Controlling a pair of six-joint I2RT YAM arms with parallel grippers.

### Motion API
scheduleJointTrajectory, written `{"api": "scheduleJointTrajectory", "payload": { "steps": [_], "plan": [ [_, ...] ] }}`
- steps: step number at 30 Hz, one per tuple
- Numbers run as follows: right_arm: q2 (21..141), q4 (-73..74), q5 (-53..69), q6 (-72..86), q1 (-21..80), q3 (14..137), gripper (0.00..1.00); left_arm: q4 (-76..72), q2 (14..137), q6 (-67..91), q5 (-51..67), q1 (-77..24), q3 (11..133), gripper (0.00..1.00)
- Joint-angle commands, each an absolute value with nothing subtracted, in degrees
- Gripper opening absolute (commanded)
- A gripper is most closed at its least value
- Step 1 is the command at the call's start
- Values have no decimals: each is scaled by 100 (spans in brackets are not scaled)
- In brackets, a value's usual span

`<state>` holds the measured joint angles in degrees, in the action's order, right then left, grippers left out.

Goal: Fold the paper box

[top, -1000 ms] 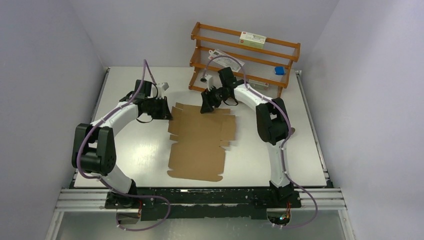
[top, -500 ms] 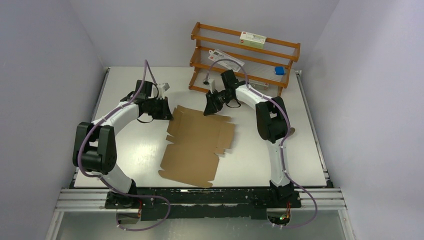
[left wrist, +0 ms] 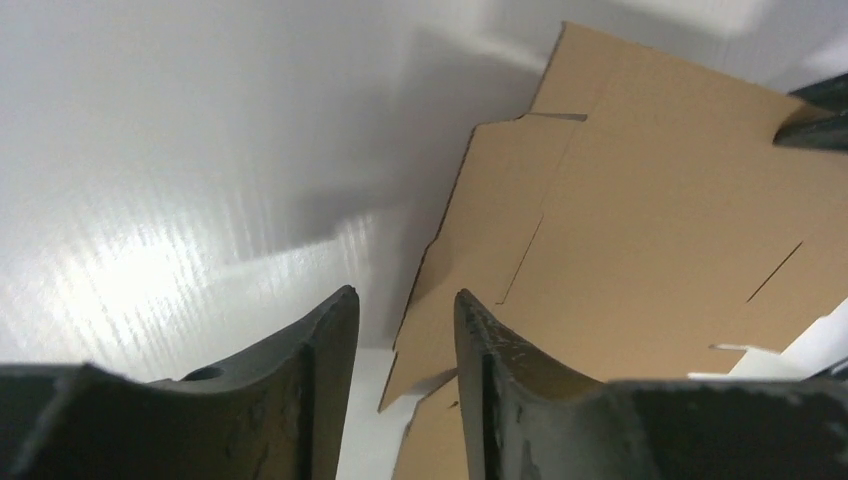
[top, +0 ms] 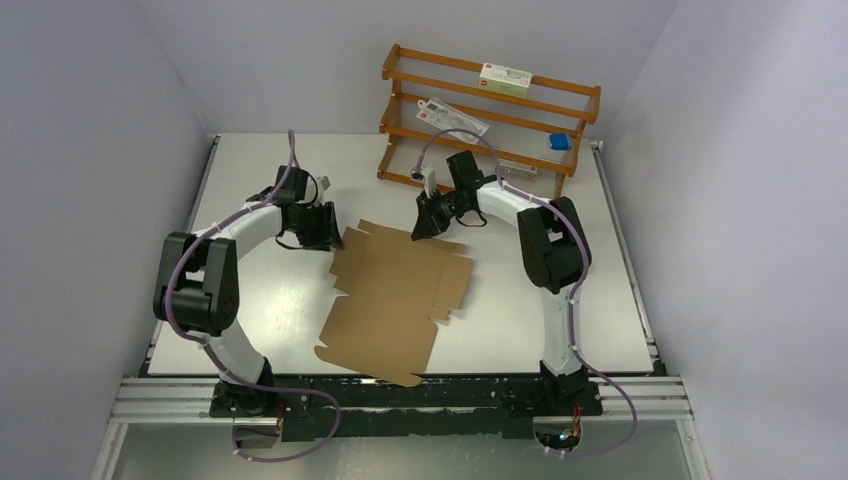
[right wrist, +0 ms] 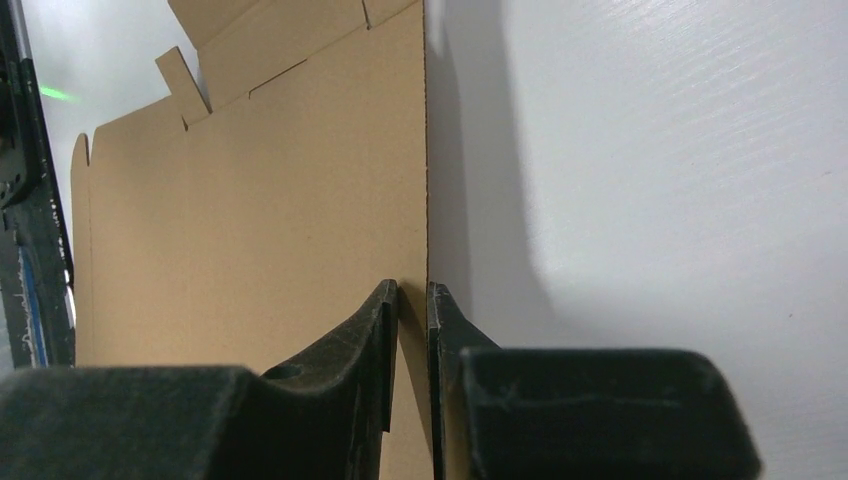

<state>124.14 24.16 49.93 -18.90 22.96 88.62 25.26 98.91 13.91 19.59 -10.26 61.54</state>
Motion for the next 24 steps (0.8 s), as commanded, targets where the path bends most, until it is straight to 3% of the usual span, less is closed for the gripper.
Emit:
{"api": "scheduleJointTrajectory", "payload": {
  "steps": [1,4,7,13,24],
  "plan": [
    [12064,1780,4765,-1718,2310,8536,3,2658,9223,1920,1063,-1153,6191,48],
    [11861,1469,4576,-1626,2324,8275,2,2831,8772,2126,287,-1508,6228,48],
    [11663,1088,4447,-1559,2343,7973,2,2472,8334,2506,11,-2119,5960,39],
    [11410,623,4182,-1479,2409,7649,0,1015,8420,3466,818,-2835,5048,31],
    [11133,372,3560,-1825,2664,7279,0,-447,9654,4117,1377,-3141,4842,25]
  ]
}}
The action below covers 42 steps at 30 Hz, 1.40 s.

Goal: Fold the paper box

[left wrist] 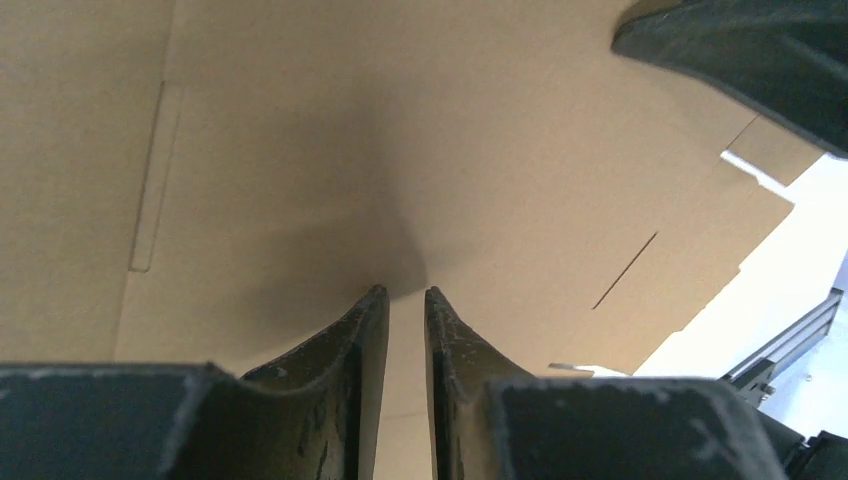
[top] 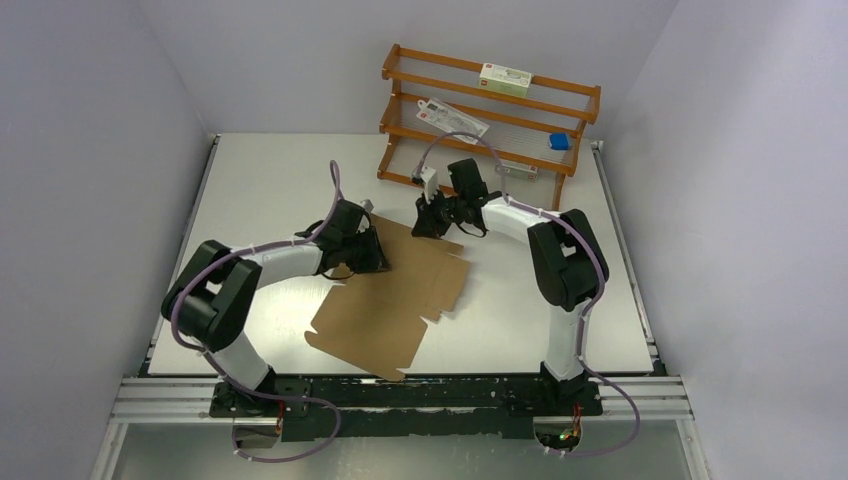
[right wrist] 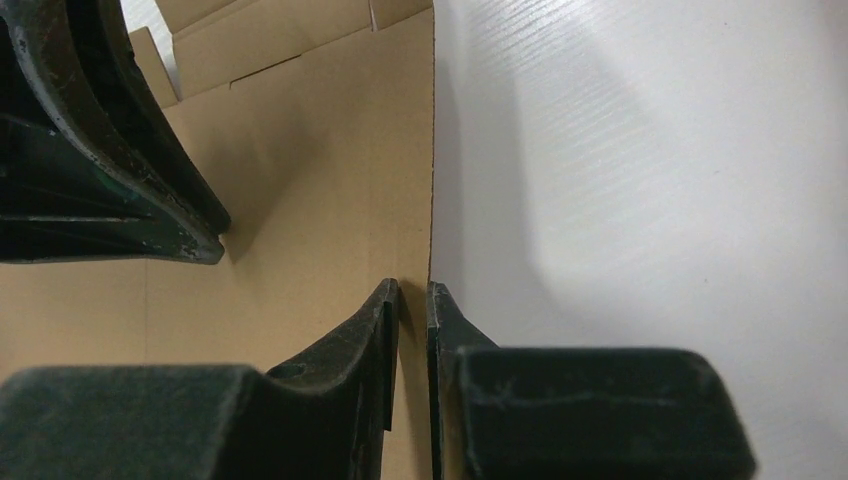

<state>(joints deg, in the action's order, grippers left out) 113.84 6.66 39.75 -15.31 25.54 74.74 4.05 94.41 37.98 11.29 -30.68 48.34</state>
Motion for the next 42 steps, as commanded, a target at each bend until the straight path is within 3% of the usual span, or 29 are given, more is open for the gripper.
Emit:
{"api": "scheduleJointTrajectory", "payload": {
  "steps": [1,16,27,42],
  "plan": [
    [11121,343,3507,-1861,2679,7233,0,-484,9726,4139,1373,-3141,4838,25],
    [10394,-729,2781,-2778,3125,6033,0,-819,10340,4317,1340,-3155,4658,23],
    [10232,-1193,1079,-3225,4073,5387,0,-1129,10550,4443,1386,-3153,4452,24],
    [10311,-1038,157,-3342,4289,5546,0,-770,9914,4293,1225,-3149,4456,28]
  ]
}}
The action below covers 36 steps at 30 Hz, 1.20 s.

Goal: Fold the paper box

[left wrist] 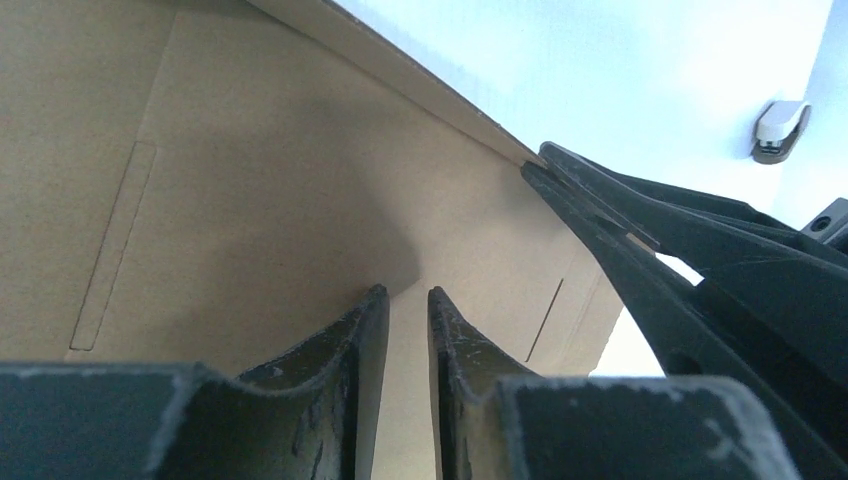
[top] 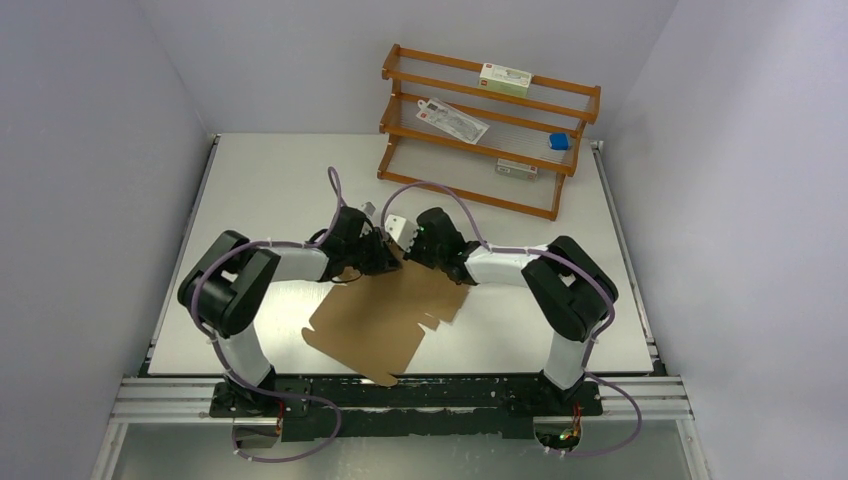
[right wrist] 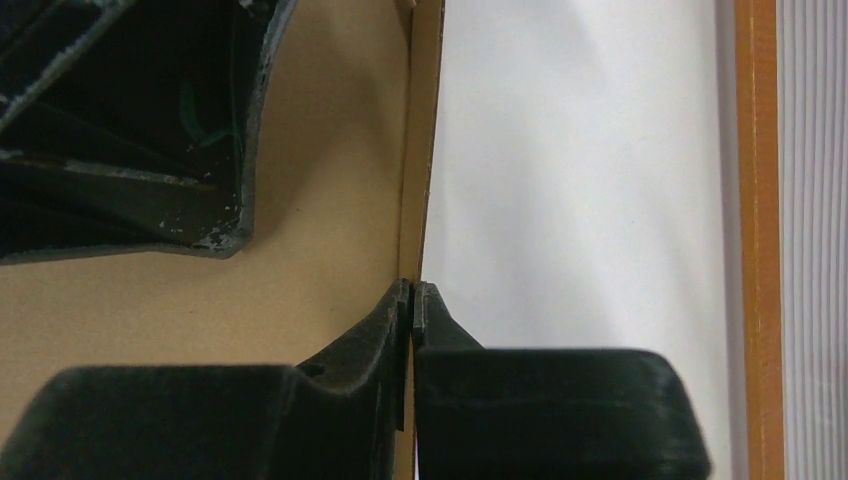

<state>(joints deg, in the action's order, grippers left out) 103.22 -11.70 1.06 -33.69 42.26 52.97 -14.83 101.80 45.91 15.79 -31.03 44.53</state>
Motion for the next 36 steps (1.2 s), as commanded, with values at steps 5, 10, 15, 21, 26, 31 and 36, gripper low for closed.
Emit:
{"api": "scheduleJointTrajectory", "payload": {
  "steps": [5,10,15,21,26,31,36],
  "plan": [
    [10394,-616,599,-3090,4072,5895,0,-190,9326,4069,886,-3063,4385,33],
    [10501,-288,855,-3009,3905,6171,0,647,8520,3821,708,-3012,4210,38],
    [10484,-363,835,-3131,3898,6262,0,1041,8017,3753,742,-3015,3859,34],
    [10632,-199,852,-3179,3906,6513,0,411,8302,3992,953,-3015,3673,28],
    [10527,-210,860,-3166,3904,6527,0,170,8710,4059,1138,-3015,3812,20],
    [10297,-148,926,-3165,3943,6492,0,50,9075,4046,1119,-3015,3782,12],
    [10090,-18,980,-3099,4051,6438,0,-140,9288,4104,1052,-3015,3778,11]
  ]
}}
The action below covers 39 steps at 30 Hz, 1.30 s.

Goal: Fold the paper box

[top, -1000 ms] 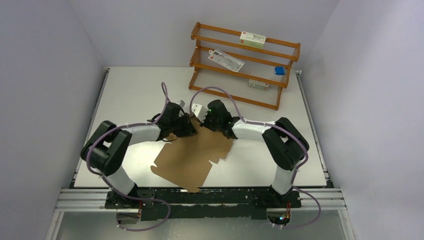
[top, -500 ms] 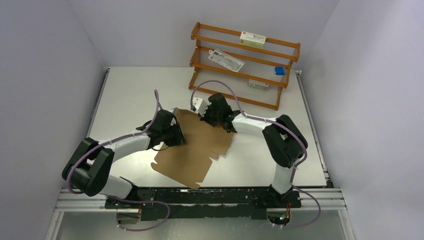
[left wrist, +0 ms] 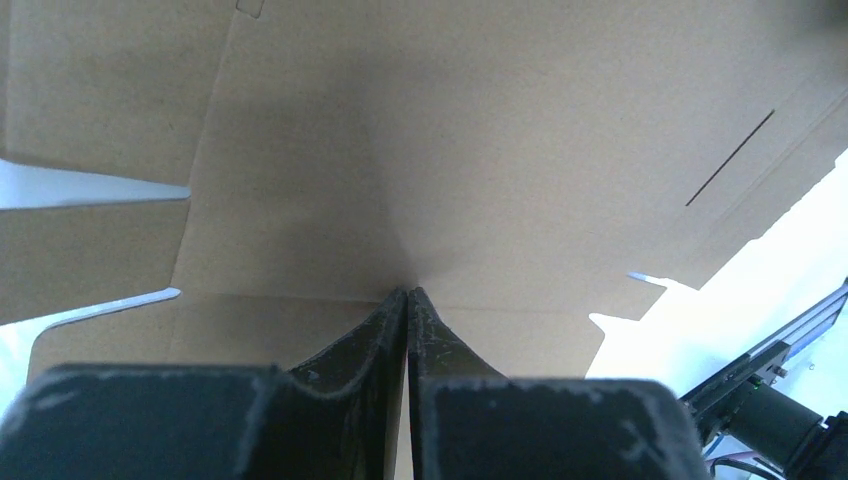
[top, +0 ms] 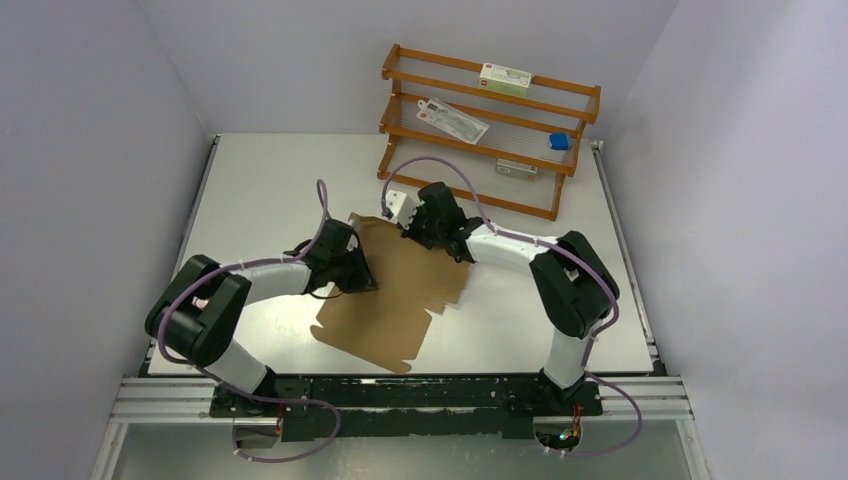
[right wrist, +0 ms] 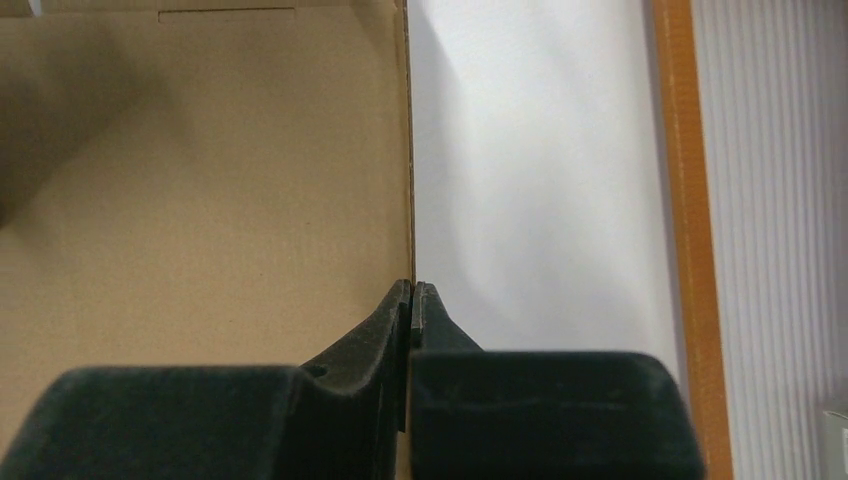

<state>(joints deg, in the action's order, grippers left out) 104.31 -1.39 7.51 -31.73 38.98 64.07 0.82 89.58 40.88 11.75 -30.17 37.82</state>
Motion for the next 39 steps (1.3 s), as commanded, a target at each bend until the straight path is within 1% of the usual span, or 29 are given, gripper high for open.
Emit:
{"api": "scheduleJointTrajectory", "payload": {
  "steps": [1,15,21,27,34,39],
  "plan": [
    [10035,-18,959,-3084,4086,6415,0,-141,9328,4091,1035,-3015,3784,11],
    [9341,128,325,-2885,4785,5753,0,-634,9635,4381,1037,-3013,3600,12],
    [9207,189,61,-2732,5220,5575,0,-864,9812,4528,1038,-3015,3599,12],
    [9151,152,11,-2564,5448,5414,0,-1079,9929,4673,1070,-3015,3538,13],
    [9121,90,-336,-2515,5594,5372,0,-1153,9893,4676,1033,-3015,3472,13],
    [9219,-90,-1002,-2874,5576,5412,0,-914,9329,4484,904,-3010,3513,19]
  ]
}}
